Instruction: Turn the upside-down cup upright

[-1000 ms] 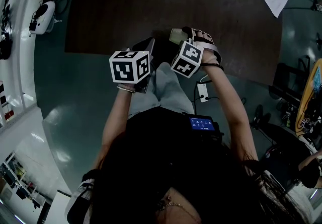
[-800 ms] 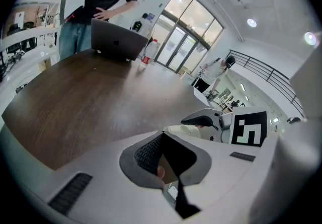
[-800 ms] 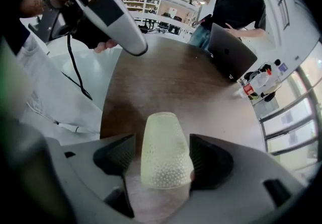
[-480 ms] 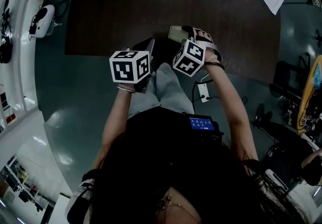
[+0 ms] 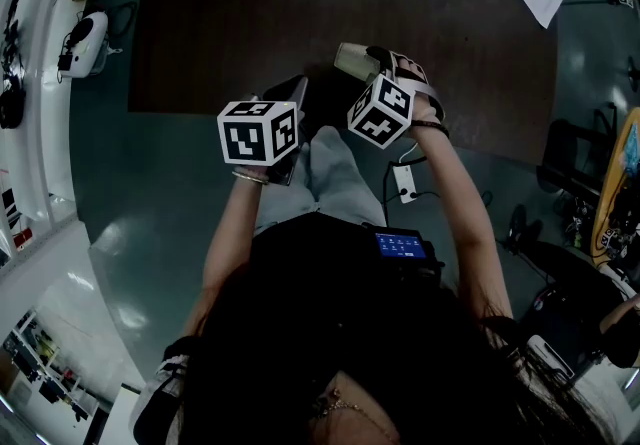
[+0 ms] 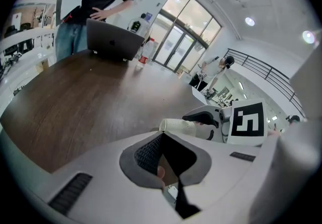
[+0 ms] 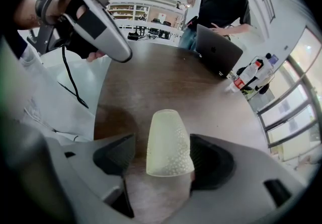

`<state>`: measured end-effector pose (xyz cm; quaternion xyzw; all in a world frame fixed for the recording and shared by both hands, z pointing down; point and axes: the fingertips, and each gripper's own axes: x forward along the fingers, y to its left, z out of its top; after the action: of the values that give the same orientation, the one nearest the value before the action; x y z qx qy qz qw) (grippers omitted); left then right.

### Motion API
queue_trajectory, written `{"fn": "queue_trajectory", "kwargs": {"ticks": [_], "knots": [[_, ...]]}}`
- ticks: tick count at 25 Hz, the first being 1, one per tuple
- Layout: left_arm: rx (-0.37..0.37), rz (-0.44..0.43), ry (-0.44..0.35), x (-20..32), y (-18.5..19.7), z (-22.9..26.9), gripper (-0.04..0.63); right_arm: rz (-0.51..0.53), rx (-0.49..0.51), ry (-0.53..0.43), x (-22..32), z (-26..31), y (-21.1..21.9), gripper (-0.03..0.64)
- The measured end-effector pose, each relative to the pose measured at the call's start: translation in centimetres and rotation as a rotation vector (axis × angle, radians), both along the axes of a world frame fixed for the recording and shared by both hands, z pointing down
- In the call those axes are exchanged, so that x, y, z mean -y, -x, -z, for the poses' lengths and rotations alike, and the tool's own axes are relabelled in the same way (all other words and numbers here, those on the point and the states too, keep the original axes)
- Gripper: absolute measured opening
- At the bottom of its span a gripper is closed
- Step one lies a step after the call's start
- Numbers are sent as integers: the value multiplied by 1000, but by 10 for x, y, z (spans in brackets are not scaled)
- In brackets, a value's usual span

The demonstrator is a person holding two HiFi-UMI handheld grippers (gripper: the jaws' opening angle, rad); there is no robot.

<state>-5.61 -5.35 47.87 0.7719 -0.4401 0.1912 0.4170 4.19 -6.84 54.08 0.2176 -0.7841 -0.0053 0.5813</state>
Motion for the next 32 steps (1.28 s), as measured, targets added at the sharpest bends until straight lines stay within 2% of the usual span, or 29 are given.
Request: {"fn": "queue_trajectory", "kwargs": {"ticks": [4, 8, 13, 19, 22, 26, 32], "knots": [[1, 0, -2, 0, -1, 1, 2, -16, 18, -16, 3, 4, -2, 328], [1, -5, -1, 1, -2, 1, 2, -56, 88, -35, 8, 13, -3, 328], [-1, -13, -2, 2, -2, 0, 2, -153, 258, -48, 15, 28, -5, 328], [3, -26, 4, 10, -16, 3, 2, -285, 481, -51, 22, 42, -29, 330], [7, -33, 6, 10, -19, 2, 2, -332, 553, -51, 19, 38, -37, 337], [16, -43, 7, 8, -21, 1, 2, -349, 582, -38, 12, 23, -42, 357], [31, -53, 13, 5, -24, 1, 2, -341, 549, 1, 4, -3, -39, 368]]}}
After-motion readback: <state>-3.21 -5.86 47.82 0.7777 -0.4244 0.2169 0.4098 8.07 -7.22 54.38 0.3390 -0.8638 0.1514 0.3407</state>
